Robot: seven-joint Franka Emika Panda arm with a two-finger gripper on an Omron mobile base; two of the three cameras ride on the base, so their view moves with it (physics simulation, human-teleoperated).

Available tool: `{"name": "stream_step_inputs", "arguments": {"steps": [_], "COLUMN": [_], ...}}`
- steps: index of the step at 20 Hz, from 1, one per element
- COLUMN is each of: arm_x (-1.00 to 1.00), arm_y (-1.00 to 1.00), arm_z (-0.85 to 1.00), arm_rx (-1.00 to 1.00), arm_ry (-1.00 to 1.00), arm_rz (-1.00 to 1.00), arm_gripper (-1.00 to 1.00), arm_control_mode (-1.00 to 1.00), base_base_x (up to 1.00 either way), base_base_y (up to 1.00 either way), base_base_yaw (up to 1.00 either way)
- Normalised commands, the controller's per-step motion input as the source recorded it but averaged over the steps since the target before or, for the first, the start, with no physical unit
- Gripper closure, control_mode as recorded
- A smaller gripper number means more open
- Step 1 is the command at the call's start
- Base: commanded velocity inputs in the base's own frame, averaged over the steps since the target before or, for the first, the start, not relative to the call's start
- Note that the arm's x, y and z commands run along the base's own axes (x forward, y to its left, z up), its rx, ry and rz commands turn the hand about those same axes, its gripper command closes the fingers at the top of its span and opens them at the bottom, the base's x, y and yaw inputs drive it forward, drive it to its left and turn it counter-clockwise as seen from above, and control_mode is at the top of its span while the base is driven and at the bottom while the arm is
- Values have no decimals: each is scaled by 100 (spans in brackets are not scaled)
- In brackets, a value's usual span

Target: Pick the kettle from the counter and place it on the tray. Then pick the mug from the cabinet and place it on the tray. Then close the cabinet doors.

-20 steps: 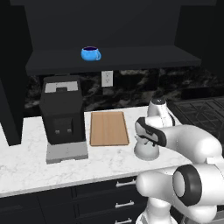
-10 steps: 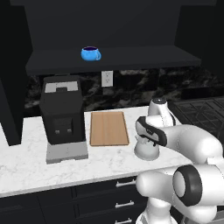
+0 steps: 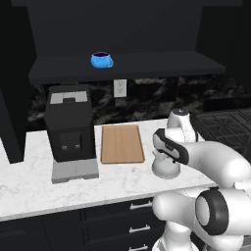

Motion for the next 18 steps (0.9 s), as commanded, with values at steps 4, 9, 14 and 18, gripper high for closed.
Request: {"name": "stream_step_inputs", "arguments": {"steps": [4, 9, 14, 18], "arm_x": [-35, -33, 12, 43], "arm_y": [13, 25, 42, 33], "arm_z": [51, 56, 25, 33], "arm_rx": [7, 20, 10, 11], "arm_ry": [-6, -28, -28, -7], "arm_rz": [0, -1, -8, -6], "arm_gripper": [100, 100, 100, 100], "arm_control_mode": [-100, -100, -100, -100], "base_base_x": [0, 0, 0, 0], "base_base_y": [0, 0, 0, 0], "base_base_yaw": [0, 0, 0, 0]}}
